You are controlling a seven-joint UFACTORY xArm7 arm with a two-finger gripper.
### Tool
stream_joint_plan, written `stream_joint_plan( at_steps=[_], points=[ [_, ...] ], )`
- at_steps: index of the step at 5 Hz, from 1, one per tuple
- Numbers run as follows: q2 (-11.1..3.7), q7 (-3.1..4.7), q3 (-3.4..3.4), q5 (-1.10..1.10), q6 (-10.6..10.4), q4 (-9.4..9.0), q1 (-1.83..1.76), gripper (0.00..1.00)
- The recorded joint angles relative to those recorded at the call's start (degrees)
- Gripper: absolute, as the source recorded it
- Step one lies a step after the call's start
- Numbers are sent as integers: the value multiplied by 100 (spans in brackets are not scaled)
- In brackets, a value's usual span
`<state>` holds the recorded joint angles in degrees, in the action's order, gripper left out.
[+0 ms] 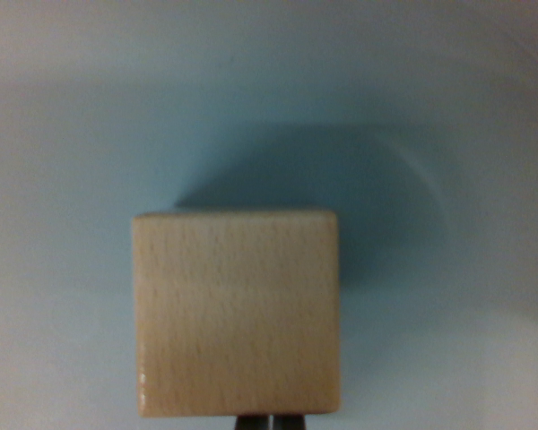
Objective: Push wooden cube
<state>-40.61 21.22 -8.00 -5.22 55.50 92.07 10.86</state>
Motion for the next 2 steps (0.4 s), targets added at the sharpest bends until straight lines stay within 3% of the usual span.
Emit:
stream_joint_plan(
  at_steps=[1,2],
  points=[
    [0,0,0,0,0,0,0,100],
    [-127,-26,18,-4,87,213,2,100]
  ],
)
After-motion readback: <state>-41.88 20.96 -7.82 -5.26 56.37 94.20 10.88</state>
